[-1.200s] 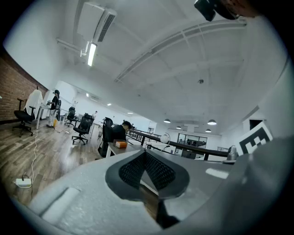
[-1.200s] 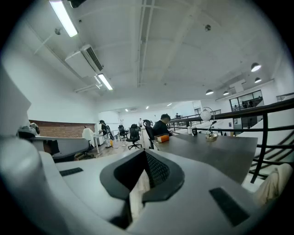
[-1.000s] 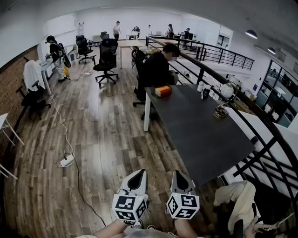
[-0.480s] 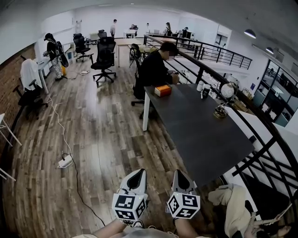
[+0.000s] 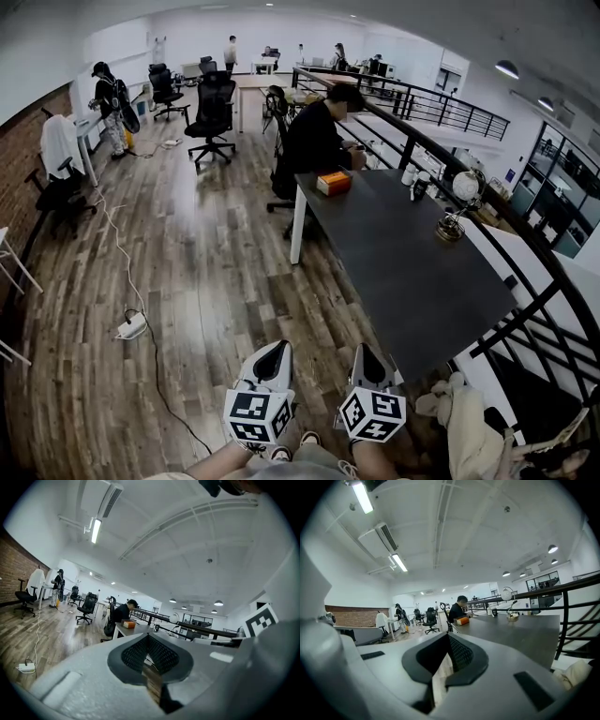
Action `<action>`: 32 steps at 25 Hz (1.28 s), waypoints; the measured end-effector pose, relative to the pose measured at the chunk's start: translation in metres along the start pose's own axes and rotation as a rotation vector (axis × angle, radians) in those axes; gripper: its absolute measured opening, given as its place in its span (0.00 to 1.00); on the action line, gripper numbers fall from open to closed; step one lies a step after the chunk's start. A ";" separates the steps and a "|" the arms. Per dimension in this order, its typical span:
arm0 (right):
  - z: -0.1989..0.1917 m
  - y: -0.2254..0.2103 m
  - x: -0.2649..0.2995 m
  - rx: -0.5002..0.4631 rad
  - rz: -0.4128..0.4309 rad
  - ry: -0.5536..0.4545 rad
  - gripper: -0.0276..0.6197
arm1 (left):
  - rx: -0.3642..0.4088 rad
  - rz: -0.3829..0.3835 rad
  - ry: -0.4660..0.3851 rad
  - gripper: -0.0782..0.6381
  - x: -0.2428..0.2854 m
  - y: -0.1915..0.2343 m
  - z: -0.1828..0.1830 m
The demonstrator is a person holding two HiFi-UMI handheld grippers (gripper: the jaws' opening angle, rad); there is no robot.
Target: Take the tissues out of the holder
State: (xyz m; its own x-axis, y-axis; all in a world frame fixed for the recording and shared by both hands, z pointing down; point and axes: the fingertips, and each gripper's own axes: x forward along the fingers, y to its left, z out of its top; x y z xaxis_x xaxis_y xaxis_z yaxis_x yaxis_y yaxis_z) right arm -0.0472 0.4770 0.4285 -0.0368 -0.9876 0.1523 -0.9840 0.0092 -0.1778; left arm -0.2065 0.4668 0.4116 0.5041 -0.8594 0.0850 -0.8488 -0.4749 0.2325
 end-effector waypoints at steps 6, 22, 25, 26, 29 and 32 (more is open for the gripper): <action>0.001 0.001 0.015 -0.010 0.005 0.002 0.05 | -0.011 0.015 -0.005 0.12 0.010 0.010 0.001; 0.007 -0.023 0.095 -0.003 0.042 0.016 0.05 | -0.003 0.047 -0.010 0.12 0.087 0.024 0.005; 0.015 -0.030 0.113 -0.004 0.047 0.013 0.05 | 0.003 0.050 -0.006 0.12 0.107 0.024 0.009; 0.019 -0.032 0.119 -0.006 0.049 0.012 0.05 | 0.003 0.052 -0.005 0.12 0.113 0.024 0.011; 0.030 -0.037 0.136 -0.014 0.058 0.012 0.05 | 0.002 0.060 -0.004 0.12 0.130 0.025 0.018; 0.039 -0.043 0.154 -0.021 0.062 0.011 0.05 | 0.003 0.066 -0.007 0.12 0.149 0.026 0.025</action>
State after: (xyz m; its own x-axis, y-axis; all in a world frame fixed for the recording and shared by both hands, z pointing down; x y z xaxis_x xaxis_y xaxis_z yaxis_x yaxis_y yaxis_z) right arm -0.0036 0.3184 0.4216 -0.0998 -0.9833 0.1523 -0.9832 0.0740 -0.1667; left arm -0.1570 0.3218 0.4062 0.4457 -0.8903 0.0929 -0.8806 -0.4175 0.2240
